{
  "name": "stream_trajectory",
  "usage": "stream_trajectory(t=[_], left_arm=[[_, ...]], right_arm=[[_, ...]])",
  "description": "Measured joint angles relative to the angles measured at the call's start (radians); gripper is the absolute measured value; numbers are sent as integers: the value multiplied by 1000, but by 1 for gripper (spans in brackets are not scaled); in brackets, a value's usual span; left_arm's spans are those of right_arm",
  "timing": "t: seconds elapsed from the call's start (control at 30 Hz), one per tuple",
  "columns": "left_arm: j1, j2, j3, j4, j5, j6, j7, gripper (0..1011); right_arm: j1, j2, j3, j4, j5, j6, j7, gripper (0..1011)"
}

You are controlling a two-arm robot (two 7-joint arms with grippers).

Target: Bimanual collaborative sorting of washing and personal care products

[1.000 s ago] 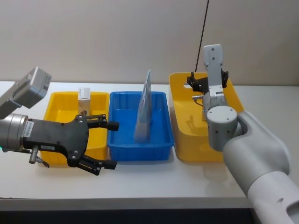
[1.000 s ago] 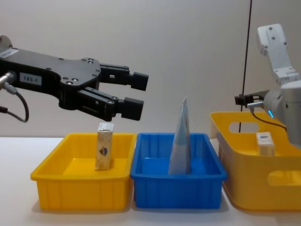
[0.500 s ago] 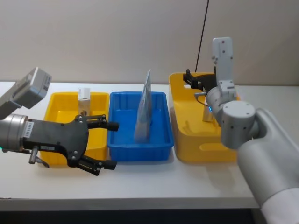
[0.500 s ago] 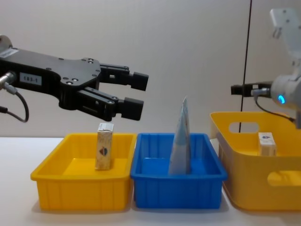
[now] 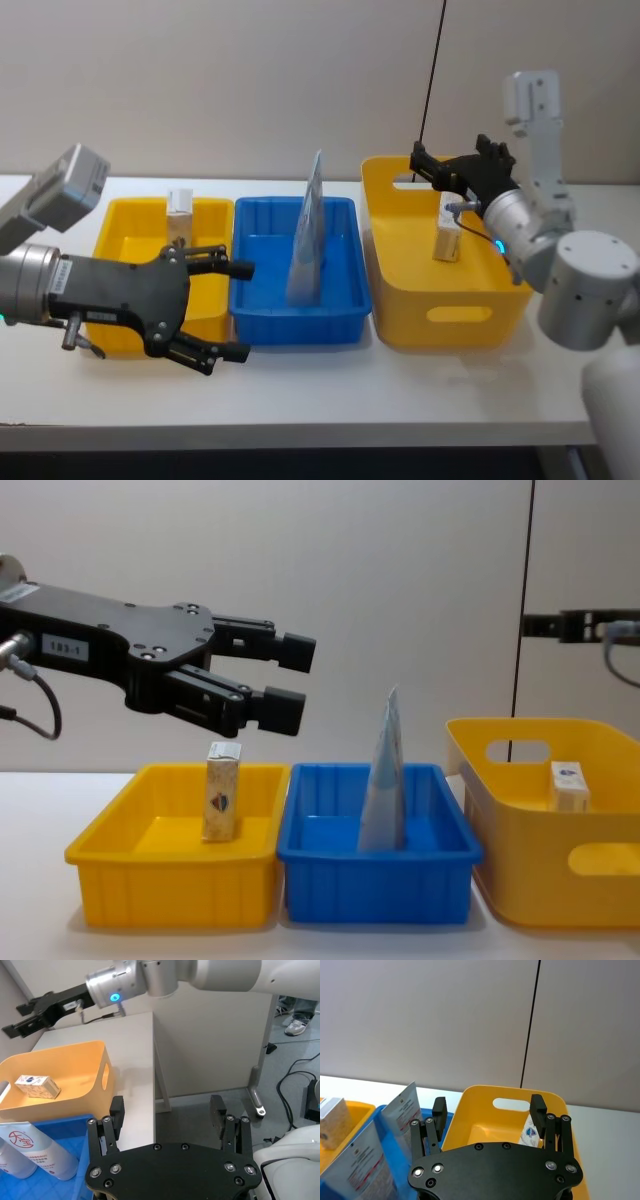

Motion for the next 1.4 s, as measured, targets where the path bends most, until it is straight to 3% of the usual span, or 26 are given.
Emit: stream_trajectory(t=[0.3, 0.6, 0.93, 1.4], left_arm=[[0, 0, 0, 0, 0, 0, 0, 1001], [0, 0, 0, 0, 0, 0, 0, 1001], [0, 0, 0, 0, 0, 0, 0, 1001], [0, 0, 0, 0, 0, 0, 0, 1001]], right_arm=[[-128, 49, 19, -186, 0, 7, 43, 1003], [-231, 72, 24, -310, -13, 3, 61, 1004], [-314, 78, 10, -389, -26, 5, 75, 1004], [-389, 70, -27, -421, -59, -4, 81, 1003]])
